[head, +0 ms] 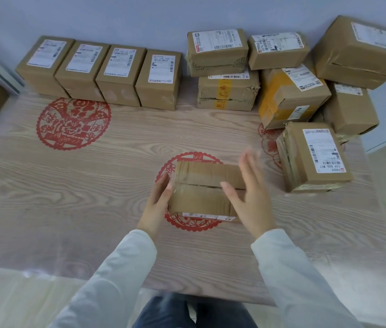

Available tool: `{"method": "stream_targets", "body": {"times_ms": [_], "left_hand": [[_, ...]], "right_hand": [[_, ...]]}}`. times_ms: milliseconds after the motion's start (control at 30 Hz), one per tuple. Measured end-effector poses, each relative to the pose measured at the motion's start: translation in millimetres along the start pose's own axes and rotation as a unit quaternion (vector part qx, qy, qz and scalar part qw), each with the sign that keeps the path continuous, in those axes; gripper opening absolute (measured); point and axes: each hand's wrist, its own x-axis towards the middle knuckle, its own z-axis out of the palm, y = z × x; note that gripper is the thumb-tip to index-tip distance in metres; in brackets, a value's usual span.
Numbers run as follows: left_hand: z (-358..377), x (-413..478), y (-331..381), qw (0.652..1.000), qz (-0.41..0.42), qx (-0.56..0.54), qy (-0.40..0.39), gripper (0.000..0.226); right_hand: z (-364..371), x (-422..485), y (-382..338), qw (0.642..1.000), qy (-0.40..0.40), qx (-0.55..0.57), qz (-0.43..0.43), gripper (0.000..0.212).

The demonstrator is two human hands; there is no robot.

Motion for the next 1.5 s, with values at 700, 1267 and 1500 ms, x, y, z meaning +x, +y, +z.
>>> {"method": "stream_targets", "body": {"times_ms": [700, 1267, 1500], "left_hand": [[-3.1, -12.2, -8.2, 0.998, 0.038, 0.044, -0.006, 0.038], [9.3, 0.9, -27.4, 0.996, -0.076, 0.053, 0.015, 0.043], [14.2, -5.6, -26.2, 0.997, -0.048, 0.062, 0.017, 0.05]], "right_hand": [[-19.3, -36.5, 41.7, 0.958, 0.044, 0.102, 0.265, 0.035], [16.9, -41.3, 47.7, 0.958, 0.046, -0.058, 0.276, 0.064], [56.4, -40.7, 28.1, 0.955, -0.072, -0.287, -0.035, 0.073]]}}
